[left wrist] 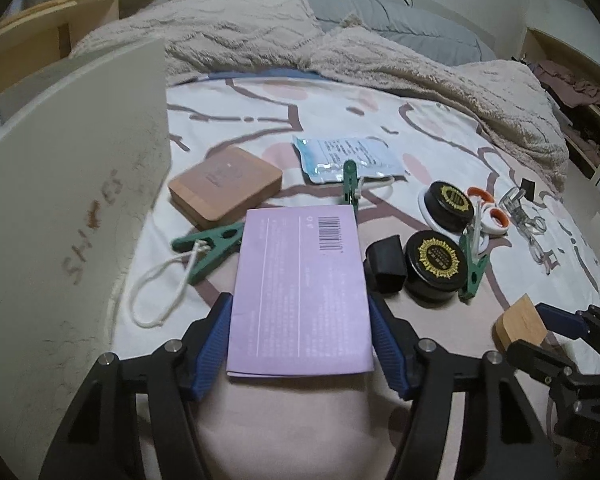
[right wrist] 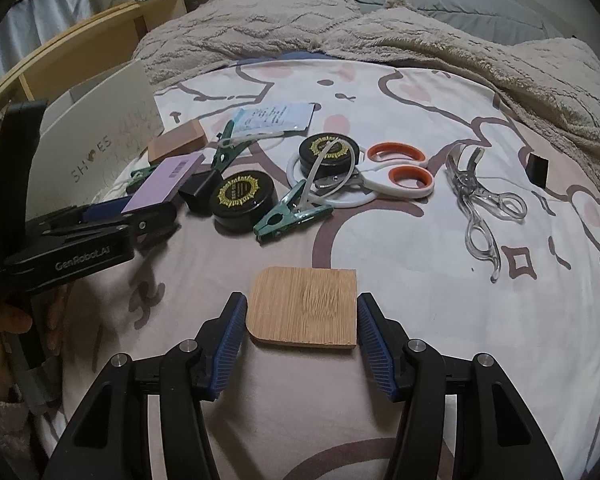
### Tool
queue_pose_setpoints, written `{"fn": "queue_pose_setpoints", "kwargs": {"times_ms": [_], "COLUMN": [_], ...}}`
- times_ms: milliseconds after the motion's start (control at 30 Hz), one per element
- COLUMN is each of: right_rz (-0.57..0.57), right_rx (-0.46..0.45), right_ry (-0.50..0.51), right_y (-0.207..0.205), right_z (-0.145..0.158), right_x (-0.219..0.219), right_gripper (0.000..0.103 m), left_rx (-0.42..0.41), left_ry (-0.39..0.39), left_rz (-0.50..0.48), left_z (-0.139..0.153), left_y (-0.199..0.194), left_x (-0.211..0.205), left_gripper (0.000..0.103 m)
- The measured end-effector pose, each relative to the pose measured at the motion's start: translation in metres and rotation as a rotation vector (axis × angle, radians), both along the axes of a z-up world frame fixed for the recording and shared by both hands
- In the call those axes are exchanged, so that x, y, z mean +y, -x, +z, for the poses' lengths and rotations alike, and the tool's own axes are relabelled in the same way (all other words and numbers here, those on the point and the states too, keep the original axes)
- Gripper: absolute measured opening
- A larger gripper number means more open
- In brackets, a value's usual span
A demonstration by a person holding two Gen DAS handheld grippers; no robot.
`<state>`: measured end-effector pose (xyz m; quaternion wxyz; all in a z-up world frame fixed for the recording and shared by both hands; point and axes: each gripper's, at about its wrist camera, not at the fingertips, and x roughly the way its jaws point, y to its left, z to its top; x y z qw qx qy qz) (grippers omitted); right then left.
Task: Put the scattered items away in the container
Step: 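Lift and carry the wooden pad and pink booklet over the white box with both tools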
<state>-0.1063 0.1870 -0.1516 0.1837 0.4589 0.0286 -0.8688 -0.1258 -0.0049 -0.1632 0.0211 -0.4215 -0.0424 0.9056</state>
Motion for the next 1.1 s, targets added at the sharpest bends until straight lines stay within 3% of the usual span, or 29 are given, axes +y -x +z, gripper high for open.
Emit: {"fn": "queue_pose_setpoints", "kwargs": {"times_ms": [433, 900, 1100], "right_rz": [-0.011, 0.001, 0.026], "right_rx": [0.063, 0.245, 0.277], "right_ry": [0.085, 0.165, 0.201], "right_y": [-0.004, -0.024, -0.031], "right_z": [0.027, 0.073, 0.083], "right_x": [0.007, 0.011, 0.009], "right_gripper": [0.057, 0.057, 0.057], "left_rx": [0.12, 0.24, 0.283], "left_ry": [-0.024, 0.017, 0.063], "left_rz": [-0.024, -0.027, -0.002], "left_z": [0.052, 0.102, 0.119], "left_y": [-0.028, -0.06, -0.069], "left_x": [0.007, 0.003, -0.006], "left_gripper": [0.065, 0.066, 0.066]}}
